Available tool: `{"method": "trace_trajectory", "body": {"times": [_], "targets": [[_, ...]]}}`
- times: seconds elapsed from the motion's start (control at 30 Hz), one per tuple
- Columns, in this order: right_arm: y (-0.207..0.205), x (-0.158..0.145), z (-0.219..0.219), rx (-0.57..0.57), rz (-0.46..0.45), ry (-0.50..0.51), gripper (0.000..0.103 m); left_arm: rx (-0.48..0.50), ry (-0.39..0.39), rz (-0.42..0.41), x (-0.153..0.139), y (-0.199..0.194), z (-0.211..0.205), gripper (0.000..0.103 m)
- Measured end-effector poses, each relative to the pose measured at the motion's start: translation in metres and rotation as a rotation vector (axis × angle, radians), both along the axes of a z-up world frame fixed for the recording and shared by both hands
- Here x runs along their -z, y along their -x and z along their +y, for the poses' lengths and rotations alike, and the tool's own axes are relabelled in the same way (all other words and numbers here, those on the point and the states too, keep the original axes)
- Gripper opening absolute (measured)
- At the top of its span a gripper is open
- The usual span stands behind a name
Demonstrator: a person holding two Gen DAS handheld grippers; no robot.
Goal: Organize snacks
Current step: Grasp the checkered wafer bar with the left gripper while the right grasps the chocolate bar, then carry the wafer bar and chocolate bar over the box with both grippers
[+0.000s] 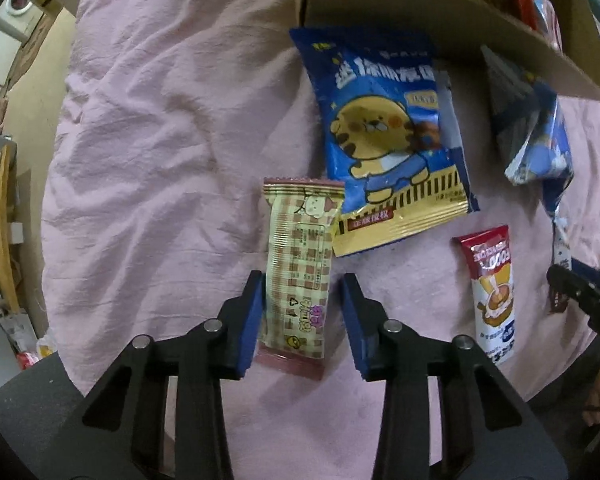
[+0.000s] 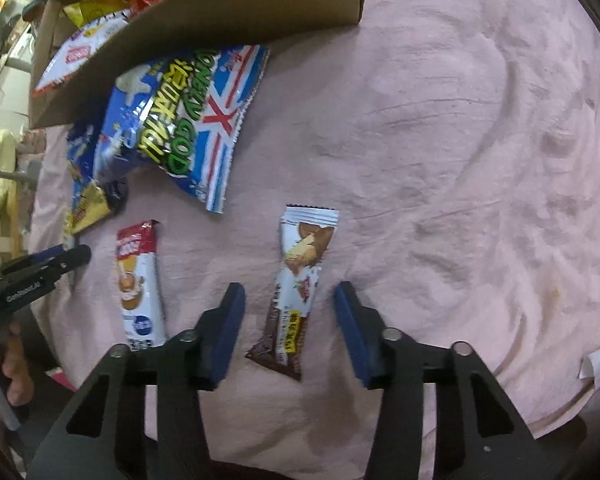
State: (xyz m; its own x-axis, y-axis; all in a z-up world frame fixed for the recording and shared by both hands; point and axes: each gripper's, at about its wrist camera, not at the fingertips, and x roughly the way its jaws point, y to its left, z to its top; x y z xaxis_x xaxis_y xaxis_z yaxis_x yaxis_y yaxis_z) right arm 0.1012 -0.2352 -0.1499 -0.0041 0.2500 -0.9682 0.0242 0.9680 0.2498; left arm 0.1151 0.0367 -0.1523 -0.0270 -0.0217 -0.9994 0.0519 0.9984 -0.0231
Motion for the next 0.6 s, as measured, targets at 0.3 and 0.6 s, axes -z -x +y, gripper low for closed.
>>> {"method": "trace_trajectory", "body": {"times": [0.3,0.6], "targets": [[0.013,0.003,0.02,-0.104,-0.052,0.1,0.019,0.014,-0.014,-0.018,0.0,-0.001,-0.015,0.022],[0.01,-0.035,0.012,-0.002,-0.168,0.013,0.018,-0.049,-0.015,-0.098,-0.027,0.007,-0.005,0.022]]}}
